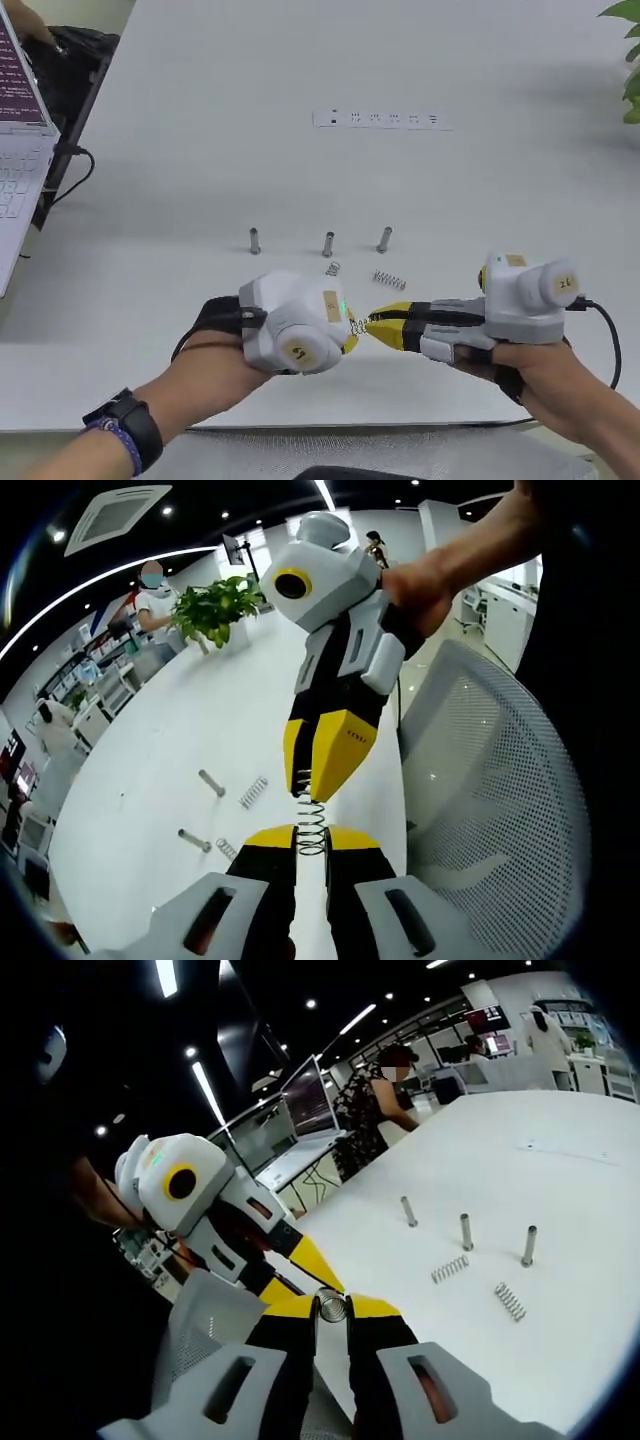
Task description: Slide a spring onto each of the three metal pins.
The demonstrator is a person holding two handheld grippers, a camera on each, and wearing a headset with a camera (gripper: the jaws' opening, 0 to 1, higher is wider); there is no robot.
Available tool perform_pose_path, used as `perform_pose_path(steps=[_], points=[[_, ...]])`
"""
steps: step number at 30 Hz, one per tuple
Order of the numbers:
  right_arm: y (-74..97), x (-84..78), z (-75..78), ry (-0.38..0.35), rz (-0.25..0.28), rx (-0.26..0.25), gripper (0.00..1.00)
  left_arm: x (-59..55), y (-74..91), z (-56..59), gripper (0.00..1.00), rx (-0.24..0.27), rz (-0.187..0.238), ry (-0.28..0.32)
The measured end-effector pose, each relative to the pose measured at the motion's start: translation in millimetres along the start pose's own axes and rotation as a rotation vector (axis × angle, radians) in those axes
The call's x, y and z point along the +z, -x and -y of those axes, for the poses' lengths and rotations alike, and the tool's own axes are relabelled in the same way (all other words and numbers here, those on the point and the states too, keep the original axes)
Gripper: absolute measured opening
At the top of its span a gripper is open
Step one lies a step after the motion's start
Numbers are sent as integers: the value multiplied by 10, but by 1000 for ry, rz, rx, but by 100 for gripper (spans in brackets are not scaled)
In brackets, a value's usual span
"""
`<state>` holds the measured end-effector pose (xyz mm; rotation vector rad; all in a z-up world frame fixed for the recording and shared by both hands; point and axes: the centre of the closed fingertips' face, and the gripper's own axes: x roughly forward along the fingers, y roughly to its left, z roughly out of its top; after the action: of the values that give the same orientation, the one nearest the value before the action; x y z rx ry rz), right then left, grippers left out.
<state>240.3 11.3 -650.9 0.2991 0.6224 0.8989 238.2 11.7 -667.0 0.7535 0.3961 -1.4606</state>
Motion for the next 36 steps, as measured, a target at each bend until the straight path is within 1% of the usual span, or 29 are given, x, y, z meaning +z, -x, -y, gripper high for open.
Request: perform_pose_path(steps=[8, 13, 18, 21, 25, 28, 32, 36], points=[[8, 58, 11, 6, 6, -18, 9, 23, -7, -36, 2, 11, 2, 3], [-17, 175, -15, 20, 25, -28, 9, 41, -7, -93, 2, 27, 7, 18], [-45, 281, -26, 62, 18, -45, 8, 76, 0, -148, 2, 45, 21, 34], [-58, 353, -27, 85, 17, -58, 8, 102, 11, -213, 2, 63, 35, 51], [-69, 408, -27, 101, 18, -71, 9, 122, 29, -255, 2, 79, 48, 68], [-76, 401, -26, 124, -3, -77, 9, 119, 32, -261, 2, 81, 51, 72], [-80, 346, -24, 158, -55, -74, 9, 96, 25, -239, 2, 78, 58, 89], [-78, 282, -37, 206, -114, -67, 9, 78, 11, -193, 2, 73, 56, 82]])
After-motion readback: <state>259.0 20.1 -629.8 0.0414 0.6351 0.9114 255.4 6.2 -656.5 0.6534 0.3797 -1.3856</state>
